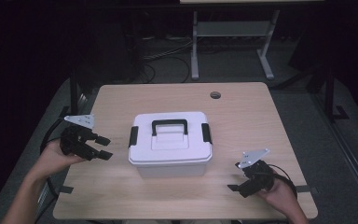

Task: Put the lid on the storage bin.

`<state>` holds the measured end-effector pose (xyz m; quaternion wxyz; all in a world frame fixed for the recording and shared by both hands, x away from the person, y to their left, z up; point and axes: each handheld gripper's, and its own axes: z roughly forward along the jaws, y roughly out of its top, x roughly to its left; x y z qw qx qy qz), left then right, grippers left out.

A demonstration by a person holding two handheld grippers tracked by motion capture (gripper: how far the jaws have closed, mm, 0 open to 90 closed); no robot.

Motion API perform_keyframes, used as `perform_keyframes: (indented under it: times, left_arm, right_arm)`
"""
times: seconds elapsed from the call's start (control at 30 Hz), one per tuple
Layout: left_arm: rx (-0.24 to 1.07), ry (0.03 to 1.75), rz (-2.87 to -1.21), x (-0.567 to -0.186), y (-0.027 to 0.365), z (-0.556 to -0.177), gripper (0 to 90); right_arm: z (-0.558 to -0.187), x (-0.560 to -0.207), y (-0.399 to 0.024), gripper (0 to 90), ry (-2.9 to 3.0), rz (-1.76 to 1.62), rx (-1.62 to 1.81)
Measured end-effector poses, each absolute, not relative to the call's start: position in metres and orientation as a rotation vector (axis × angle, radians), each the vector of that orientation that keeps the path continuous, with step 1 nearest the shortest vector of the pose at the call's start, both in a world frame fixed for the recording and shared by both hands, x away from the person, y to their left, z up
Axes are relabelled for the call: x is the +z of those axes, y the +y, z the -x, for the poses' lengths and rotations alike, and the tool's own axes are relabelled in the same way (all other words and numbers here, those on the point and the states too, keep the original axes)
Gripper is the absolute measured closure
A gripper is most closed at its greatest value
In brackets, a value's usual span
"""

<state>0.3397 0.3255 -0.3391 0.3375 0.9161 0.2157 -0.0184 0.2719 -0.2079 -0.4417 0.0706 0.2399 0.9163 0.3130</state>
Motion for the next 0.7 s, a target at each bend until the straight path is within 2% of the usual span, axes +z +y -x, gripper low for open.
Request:
perform_keyframes:
  times: [0.7]
  left_arm:
    - [-0.028,0.578,-2.400,-0.352,0.332,-0.325,34.4]
  right_arm:
    - [-0.270,-0.443,-0.205,16.5,2.762,-0.717,0.923]
